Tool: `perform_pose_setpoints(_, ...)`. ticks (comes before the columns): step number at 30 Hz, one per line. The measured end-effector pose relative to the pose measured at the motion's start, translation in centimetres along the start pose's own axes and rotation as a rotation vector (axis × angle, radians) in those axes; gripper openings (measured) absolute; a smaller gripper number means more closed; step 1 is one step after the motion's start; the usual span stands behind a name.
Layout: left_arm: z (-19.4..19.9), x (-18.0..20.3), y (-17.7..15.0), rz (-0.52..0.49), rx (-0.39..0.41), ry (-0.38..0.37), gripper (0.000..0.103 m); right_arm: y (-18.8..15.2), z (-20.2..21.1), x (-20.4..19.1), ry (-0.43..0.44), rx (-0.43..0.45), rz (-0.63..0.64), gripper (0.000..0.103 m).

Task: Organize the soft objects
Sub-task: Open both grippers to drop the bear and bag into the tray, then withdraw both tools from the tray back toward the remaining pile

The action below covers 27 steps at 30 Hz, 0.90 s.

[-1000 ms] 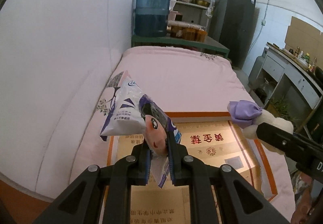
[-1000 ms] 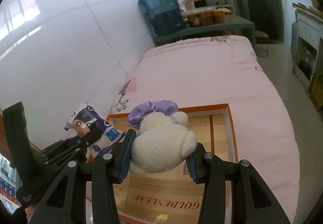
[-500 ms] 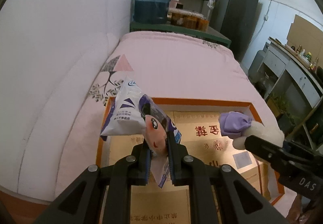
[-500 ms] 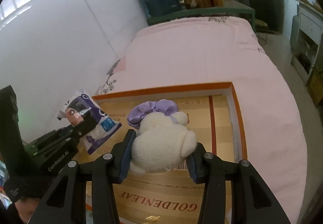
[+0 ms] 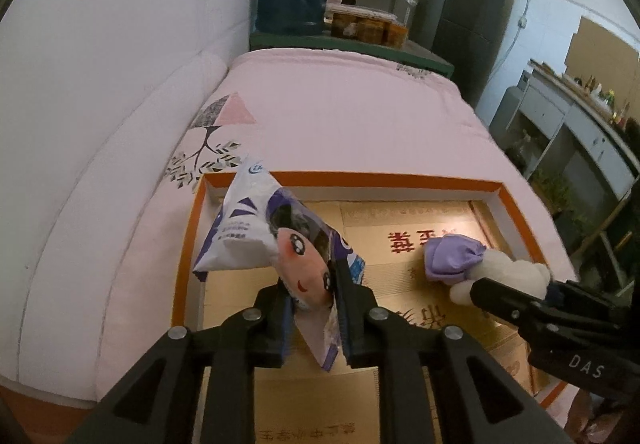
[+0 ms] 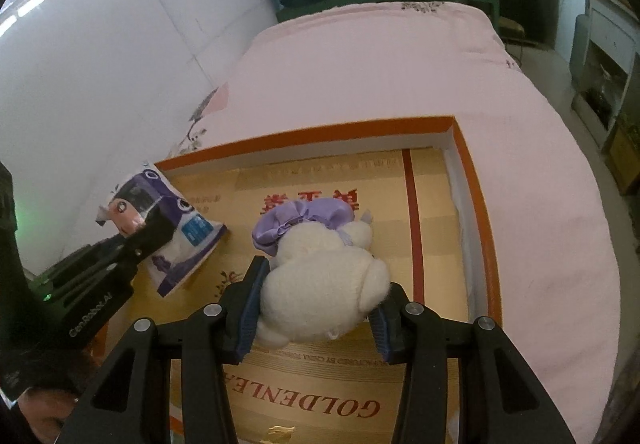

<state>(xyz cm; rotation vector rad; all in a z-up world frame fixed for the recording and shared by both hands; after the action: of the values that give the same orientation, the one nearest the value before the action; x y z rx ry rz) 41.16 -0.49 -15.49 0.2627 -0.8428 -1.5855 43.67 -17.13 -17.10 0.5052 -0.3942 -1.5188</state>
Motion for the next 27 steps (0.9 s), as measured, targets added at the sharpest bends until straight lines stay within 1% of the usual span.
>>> perform_pose_setpoints(3, -0.6, -0.1, -0.7, 0.004, -0.044, 0.004, 0.035, -0.3, -0.4, 0.0, -0.007, -0.012, 0.004, 0.048)
perform_pose_setpoints(5, -0.8, -0.3, -1.2, 0.004, -0.061, 0.014, 0.054, -0.4, -0.6, 0.0, -0.009, -0.016, 0.003, 0.051)
perform_pose_setpoints(7, -0.8, -0.4, -1.3, -0.006, -0.052, 0.03, 0.06, -0.5, -0.6, 0.0, -0.015, -0.017, 0.005, 0.051)
perform_pose_setpoints(9, -0.8, -0.4, -1.3, -0.006, -0.051, 0.028, 0.061, -0.6, -0.5, 0.0, -0.023, -0.015, 0.011, 0.052)
perform_pose_setpoints(12, -0.6, -0.3, -1.3, -0.006, -0.048, 0.012, 0.062, -0.6, -0.3, -0.1, -0.031, -0.009, 0.023, 0.056)
perform_pose_setpoints(14, -0.3, -0.1, -1.2, -0.023, -0.035, -0.001, 0.065, -0.7, 0.0, -0.1, -0.035, -0.002, 0.029, 0.063)
perform_pose_setpoints(17, 0.2, 0.4, -1.1, -0.052, -0.021, -0.016, 0.067, -0.7, 0.6, -0.2, -0.044, 0.014, 0.039, 0.069)
perform_pose_setpoints(20, 1.1, 1.1, -0.8, -0.084, 0.005, -0.023, 0.067, -0.7, 1.6, -0.3, -0.048, 0.039, 0.05, 0.069)
perform_pose_setpoints(23, 2.4, 1.9, -0.5, -0.131, 0.067, -0.034, 0.068, -0.5, 3.0, -0.3, -0.058, 0.077, 0.054, 0.069)
perform_pose_setpoints(27, 3.7, 2.8, -0.7, -0.144, 0.077, -0.068, 0.069, -0.4, 5.0, 0.0, -0.088, 0.132, 0.064, 0.069)
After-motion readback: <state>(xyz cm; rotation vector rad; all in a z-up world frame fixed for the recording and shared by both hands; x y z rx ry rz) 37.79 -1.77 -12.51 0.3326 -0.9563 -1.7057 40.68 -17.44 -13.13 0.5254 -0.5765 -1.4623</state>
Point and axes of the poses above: each gripper's, at about its wrist camera, not at the fingertips, and z roughly against the way its jaws point, x to its right, y to its top, the point moved 9 cm from there along -z, roughly the way its jaws point, and after that the axes turned 15 degrees about -y, right-handed, at the moved point
